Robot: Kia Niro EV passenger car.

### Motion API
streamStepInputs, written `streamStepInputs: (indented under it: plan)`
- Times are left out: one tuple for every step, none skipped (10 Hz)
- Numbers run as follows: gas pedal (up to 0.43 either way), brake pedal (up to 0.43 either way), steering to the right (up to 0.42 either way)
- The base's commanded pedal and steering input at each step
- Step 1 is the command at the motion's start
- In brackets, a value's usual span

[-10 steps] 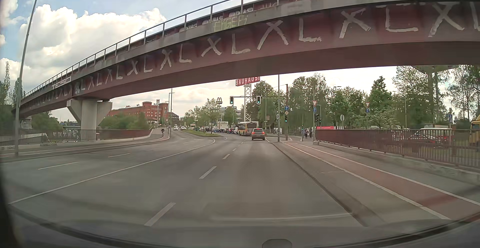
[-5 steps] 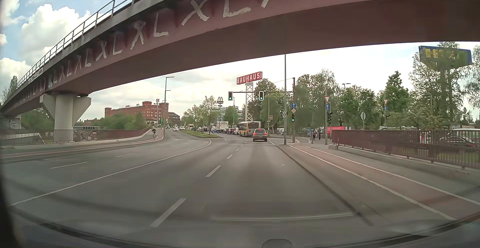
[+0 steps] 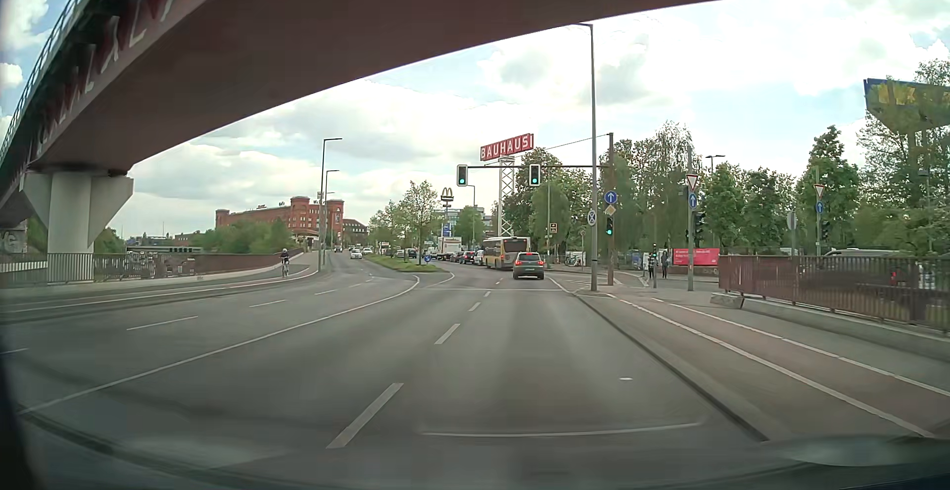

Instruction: Follow the waypoints while adhering to traffic rules and regulations

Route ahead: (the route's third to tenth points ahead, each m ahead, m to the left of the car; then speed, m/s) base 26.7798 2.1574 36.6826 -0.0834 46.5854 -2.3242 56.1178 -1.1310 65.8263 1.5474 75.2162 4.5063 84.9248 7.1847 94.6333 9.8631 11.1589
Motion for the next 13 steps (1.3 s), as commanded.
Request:
streamStepInputs:
  plan:
    - [0.169, 0.018, -0.02]
    - [0.169, 0.018, -0.019]
    - [0.169, 0.018, -0.018]
    - [0.169, 0.018, -0.016]
    - [0.169, 0.018, -0.016]
    - [0.169, 0.018, -0.016]
    - [0.169, 0.018, -0.015]
    - [0.169, 0.018, -0.013]
    - [0.169, 0.018, -0.009]
    - [0.169, 0.018, -0.009]
    - [0.169, 0.018, -0.007]
    - [0.169, 0.018, -0.005]
    - [0.169, 0.018, -0.004]
